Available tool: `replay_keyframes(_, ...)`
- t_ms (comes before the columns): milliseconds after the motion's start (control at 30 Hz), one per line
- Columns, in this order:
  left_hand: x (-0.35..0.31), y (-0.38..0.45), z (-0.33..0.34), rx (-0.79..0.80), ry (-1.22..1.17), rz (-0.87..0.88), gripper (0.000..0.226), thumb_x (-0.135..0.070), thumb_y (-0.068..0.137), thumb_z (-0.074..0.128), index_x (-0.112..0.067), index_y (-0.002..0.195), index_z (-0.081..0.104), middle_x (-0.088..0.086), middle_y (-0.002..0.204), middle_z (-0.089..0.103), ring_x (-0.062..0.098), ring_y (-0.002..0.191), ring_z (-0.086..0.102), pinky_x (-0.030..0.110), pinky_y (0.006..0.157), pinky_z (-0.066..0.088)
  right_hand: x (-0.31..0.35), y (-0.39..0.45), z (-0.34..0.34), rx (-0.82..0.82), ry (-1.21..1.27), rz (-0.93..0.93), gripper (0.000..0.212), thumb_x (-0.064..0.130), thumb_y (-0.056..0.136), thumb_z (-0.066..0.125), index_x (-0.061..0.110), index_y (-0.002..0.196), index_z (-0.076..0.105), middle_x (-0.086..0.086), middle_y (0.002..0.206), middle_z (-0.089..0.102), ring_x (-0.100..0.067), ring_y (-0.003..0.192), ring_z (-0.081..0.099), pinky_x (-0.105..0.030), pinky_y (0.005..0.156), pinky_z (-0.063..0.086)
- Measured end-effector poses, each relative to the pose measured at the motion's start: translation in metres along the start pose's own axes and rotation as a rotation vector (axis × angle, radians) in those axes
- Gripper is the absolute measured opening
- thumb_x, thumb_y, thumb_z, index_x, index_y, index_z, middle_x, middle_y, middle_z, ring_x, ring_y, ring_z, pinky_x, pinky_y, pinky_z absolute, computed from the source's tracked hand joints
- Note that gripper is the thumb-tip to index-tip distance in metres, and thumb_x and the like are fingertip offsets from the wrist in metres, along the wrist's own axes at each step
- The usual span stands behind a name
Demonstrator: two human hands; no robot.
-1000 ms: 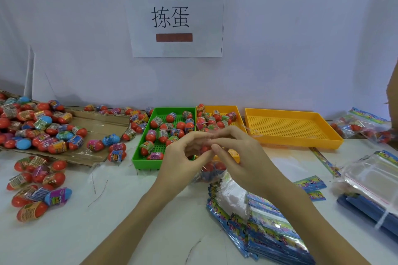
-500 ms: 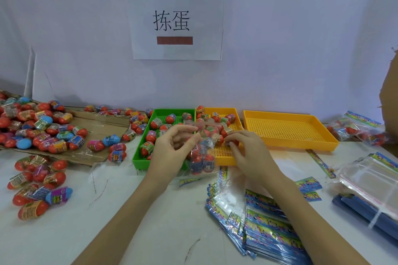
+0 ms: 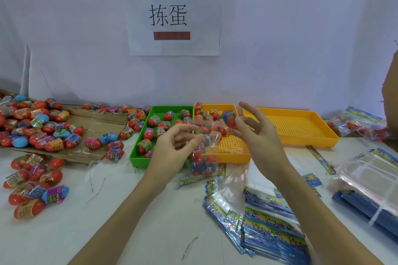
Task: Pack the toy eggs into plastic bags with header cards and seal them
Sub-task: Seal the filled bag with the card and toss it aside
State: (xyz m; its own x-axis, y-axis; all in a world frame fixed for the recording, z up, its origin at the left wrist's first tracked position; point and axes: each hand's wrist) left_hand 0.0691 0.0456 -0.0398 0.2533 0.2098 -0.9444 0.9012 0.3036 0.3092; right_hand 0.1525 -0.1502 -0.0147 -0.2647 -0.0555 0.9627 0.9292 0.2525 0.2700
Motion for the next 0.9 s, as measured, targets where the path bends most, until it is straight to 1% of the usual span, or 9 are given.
replay_keyframes(67, 0.000, 0.000, 0.001, 0.007, 0.006, 0.005, 0.020, -0.021, 0.092, 0.077, -0.021, 0.111, 0.071, -0.009, 0.097, 0.079, 0.004, 0.093, 0.074, 0.018, 0.081, 0.058, 0.009, -0.004, -0.001, 0.102, 0.353, 0.115, 0.038, 0.016, 0.104, 0.057, 0.018, 0.142, 0.058, -0.010, 0.132, 0.067, -0.019, 0.115, 0.071, -0.028, 0.093, 0.058)
replay_keyframes(133, 0.000, -0.001, 0.001, 0.015, 0.017, 0.015, 0.021, -0.022, 0.092, 0.077, -0.022, 0.112, 0.071, -0.009, 0.097, 0.079, 0.005, 0.093, 0.074, 0.018, 0.081, 0.058, 0.016, -0.007, -0.003, 0.211, 0.581, 0.176, 0.036, 0.008, 0.105, 0.053, 0.009, 0.139, 0.062, -0.012, 0.143, 0.059, -0.016, 0.117, 0.069, -0.024, 0.091, 0.057)
replay_keyframes(233, 0.001, -0.002, 0.001, 0.026, 0.024, 0.019, 0.022, -0.022, 0.092, 0.078, -0.022, 0.112, 0.071, -0.008, 0.097, 0.079, 0.006, 0.091, 0.074, 0.018, 0.079, 0.057, 0.023, -0.009, -0.001, 0.276, 0.653, 0.220, 0.034, 0.001, 0.104, 0.049, 0.002, 0.134, 0.064, -0.010, 0.142, 0.059, -0.016, 0.118, 0.068, -0.025, 0.091, 0.057)
replay_keyframes(300, 0.001, -0.001, 0.002, 0.026, 0.035, 0.023, 0.024, -0.023, 0.091, 0.078, -0.022, 0.113, 0.070, -0.008, 0.097, 0.079, 0.007, 0.092, 0.074, 0.019, 0.081, 0.058, 0.021, -0.010, 0.001, 0.296, 0.616, 0.212, 0.035, 0.000, 0.102, 0.051, 0.003, 0.134, 0.064, -0.013, 0.136, 0.065, -0.023, 0.124, 0.066, -0.029, 0.098, 0.057)
replay_keyframes(400, 0.001, -0.002, 0.002, 0.033, 0.033, 0.040, 0.026, -0.027, 0.089, 0.079, -0.023, 0.114, 0.070, -0.009, 0.098, 0.079, 0.007, 0.092, 0.074, 0.019, 0.081, 0.058, 0.016, -0.013, 0.005, 0.240, 0.373, 0.083, 0.033, 0.003, 0.099, 0.064, 0.014, 0.130, 0.067, -0.016, 0.124, 0.069, -0.027, 0.116, 0.070, -0.032, 0.096, 0.058)
replay_keyframes(500, -0.001, -0.003, 0.001, 0.069, 0.023, 0.059, 0.029, -0.027, 0.089, 0.079, -0.025, 0.117, 0.070, -0.009, 0.100, 0.079, 0.007, 0.094, 0.075, 0.018, 0.079, 0.058, 0.012, -0.016, 0.011, 0.116, -0.058, -0.210, 0.033, 0.007, 0.091, 0.076, 0.020, 0.120, 0.065, -0.004, 0.111, 0.070, -0.015, 0.102, 0.073, -0.024, 0.083, 0.060)
replay_keyframes(667, -0.002, -0.003, 0.000, 0.146, 0.045, 0.110, 0.036, -0.015, 0.091, 0.079, -0.022, 0.124, 0.068, -0.008, 0.109, 0.078, 0.014, 0.099, 0.076, 0.027, 0.085, 0.062, 0.004, -0.017, 0.011, 0.135, -0.598, -0.621, 0.034, 0.013, 0.091, 0.078, 0.018, 0.123, 0.066, 0.004, 0.117, 0.062, -0.009, 0.095, 0.067, -0.015, 0.074, 0.052)
replay_keyframes(733, -0.002, -0.004, 0.001, 0.125, 0.068, 0.128, 0.036, -0.017, 0.089, 0.080, -0.022, 0.123, 0.069, -0.010, 0.106, 0.078, 0.013, 0.099, 0.075, 0.027, 0.085, 0.061, 0.004, -0.016, 0.009, 0.187, -0.648, -0.623, 0.034, 0.014, 0.093, 0.077, 0.018, 0.125, 0.068, 0.004, 0.119, 0.063, -0.010, 0.094, 0.067, -0.014, 0.076, 0.049)
replay_keyframes(900, 0.000, -0.003, 0.001, 0.083, 0.080, 0.143, 0.037, -0.025, 0.087, 0.080, -0.020, 0.123, 0.070, -0.010, 0.104, 0.077, 0.010, 0.099, 0.073, 0.025, 0.085, 0.060, 0.008, -0.017, 0.004, 0.309, -0.646, -0.540, 0.037, 0.018, 0.096, 0.072, 0.025, 0.131, 0.066, 0.005, 0.123, 0.061, -0.012, 0.103, 0.065, -0.028, 0.077, 0.058)
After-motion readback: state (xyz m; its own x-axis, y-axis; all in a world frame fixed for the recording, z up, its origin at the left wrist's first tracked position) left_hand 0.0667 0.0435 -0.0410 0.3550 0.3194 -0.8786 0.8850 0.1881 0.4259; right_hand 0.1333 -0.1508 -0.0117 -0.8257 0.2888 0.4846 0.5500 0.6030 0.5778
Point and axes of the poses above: each hand's wrist, its own y-axis towards the middle knuckle, its own z-axis out of the palm, x = y × z
